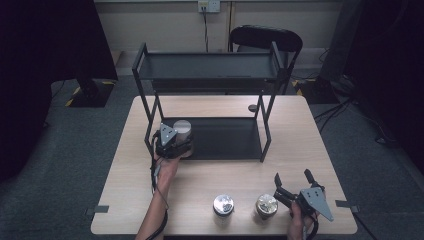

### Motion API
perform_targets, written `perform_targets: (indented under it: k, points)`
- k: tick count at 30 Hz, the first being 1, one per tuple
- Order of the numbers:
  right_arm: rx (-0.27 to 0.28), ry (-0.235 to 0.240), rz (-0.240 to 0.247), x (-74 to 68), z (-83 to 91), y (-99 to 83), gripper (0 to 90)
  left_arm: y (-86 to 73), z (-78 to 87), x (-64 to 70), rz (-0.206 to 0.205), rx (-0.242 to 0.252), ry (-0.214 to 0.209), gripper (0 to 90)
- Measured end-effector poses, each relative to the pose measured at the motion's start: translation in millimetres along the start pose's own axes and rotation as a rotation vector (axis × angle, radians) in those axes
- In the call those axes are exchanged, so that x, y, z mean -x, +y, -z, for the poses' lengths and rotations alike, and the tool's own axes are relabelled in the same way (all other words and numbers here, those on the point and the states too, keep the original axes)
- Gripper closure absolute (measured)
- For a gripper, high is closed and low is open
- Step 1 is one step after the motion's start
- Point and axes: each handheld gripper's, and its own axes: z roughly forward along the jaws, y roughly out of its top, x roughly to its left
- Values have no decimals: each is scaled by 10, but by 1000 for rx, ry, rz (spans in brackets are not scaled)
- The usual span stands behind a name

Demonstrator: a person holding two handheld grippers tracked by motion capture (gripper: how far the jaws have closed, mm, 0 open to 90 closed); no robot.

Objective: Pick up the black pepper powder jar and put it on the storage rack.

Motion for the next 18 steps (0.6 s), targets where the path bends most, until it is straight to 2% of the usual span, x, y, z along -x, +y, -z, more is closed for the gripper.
perform_targets:
  k: [5,8,10,14,18]
  points:
    - [-1,1,1,2,0,2,0,-8,-30,8,10,-4,3,344]
    - [-1,0,1,1,0,1,0,-1,-46,-13,6,-13,-14,344]
    - [-1,1,2,1,0,1,2,-2,-52,7,6,-16,1,344]
    - [-1,1,2,2,0,2,3,-17,-41,-19,10,-14,-6,344]
    - [-2,1,3,1,-1,4,3,-51,-38,30,-2,-5,2,344]
